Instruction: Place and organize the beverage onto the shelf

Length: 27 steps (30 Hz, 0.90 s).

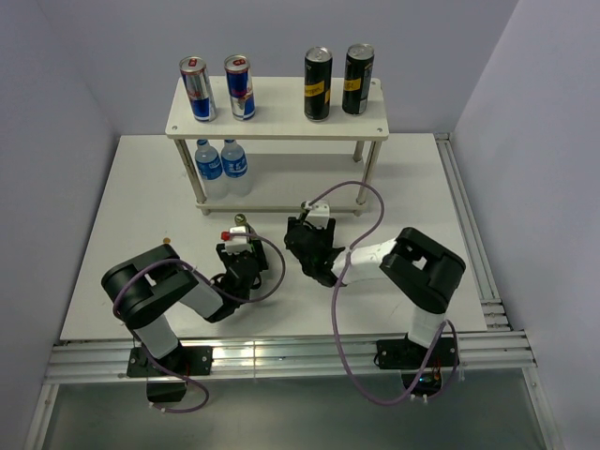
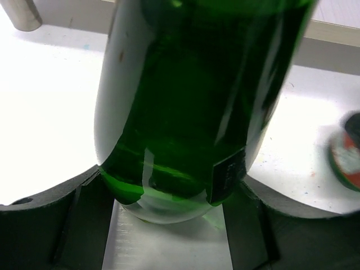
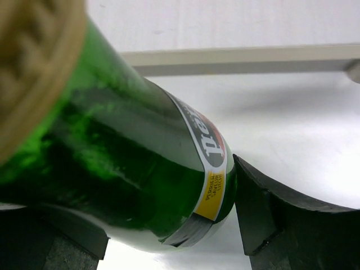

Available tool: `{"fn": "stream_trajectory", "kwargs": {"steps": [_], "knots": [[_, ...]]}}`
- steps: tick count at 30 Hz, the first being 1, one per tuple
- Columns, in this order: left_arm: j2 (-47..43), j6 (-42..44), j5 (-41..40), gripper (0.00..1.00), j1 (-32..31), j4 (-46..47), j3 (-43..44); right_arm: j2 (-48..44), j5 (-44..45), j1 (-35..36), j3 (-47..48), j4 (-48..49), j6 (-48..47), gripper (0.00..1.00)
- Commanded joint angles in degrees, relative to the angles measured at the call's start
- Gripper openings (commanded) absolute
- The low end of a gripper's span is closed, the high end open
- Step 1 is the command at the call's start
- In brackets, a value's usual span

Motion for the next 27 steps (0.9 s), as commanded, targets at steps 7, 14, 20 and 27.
{"fn": "stream_trajectory", "kwargs": {"steps": [7,14,20,27], "knots": [[0.99,-1.92,-1.3,0.0,0.09,3.87,-0.6,-12.45,10.26,0.25,2.13,-1.46,-5.34,0.0],[0.81,-2.19,-1.12,0.0,0.18,2.65,-0.33,-12.28,9.39,-3.43,7.4,-1.29,-8.41,0.0],[0.63,-2.36,-0.85,0.0,0.18,2.38,-0.51,-9.74,6.49,-8.09,12.5,-0.59,-10.26,0.0],[1.34,-2.63,-0.24,0.0,0.01,2.56,-0.33,-4.9,3.24,-13.28,17.16,-0.59,-9.92,0.0]]}}
